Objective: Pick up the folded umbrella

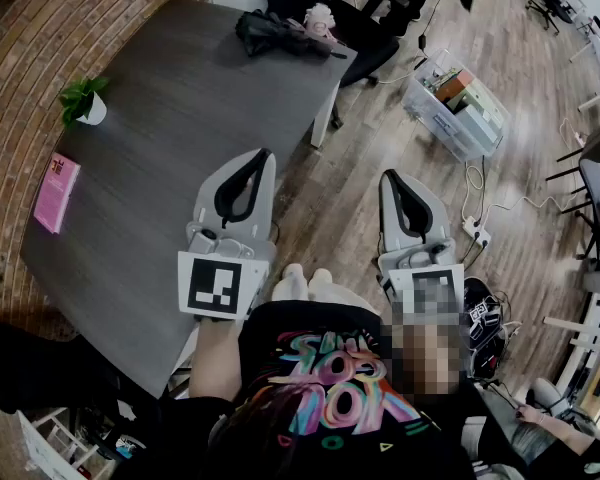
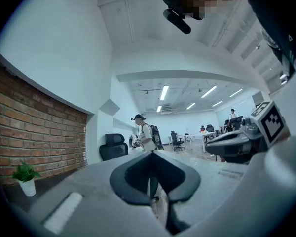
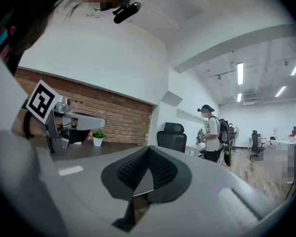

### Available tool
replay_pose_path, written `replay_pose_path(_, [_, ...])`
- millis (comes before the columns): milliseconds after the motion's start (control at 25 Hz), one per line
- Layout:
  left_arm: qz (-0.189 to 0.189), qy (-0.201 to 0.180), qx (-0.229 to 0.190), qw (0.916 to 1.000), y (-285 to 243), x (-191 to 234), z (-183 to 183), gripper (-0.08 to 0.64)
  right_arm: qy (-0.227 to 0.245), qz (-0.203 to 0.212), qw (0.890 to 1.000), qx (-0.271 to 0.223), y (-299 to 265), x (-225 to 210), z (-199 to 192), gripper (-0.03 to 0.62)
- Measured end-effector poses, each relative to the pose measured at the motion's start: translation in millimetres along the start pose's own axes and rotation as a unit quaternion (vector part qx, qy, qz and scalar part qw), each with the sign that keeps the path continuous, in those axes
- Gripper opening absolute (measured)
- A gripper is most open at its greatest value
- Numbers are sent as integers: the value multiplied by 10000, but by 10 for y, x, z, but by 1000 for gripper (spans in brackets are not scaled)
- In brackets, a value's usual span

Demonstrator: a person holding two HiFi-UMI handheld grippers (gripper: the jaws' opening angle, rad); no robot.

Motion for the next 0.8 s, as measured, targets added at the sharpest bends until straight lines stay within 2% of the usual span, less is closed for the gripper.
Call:
replay_pose_path(480, [197, -224, -129, 9995, -86, -268, 125, 2, -146, 3, 9995, -288, 296, -290, -33, -2])
replay_pose_path(800, [224, -298, -49, 9993, -259, -431, 84, 2, -328, 89, 9992, -231, 315, -529, -207, -2])
Point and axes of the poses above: the fingertips, and each gripper's own axes: y backward along the fingers, x to its left, z out of its top, the point moved 1 cm from there along y, backward along the fingers, and after that the axes turned 13 degrees about z, right-handed, at the moved point
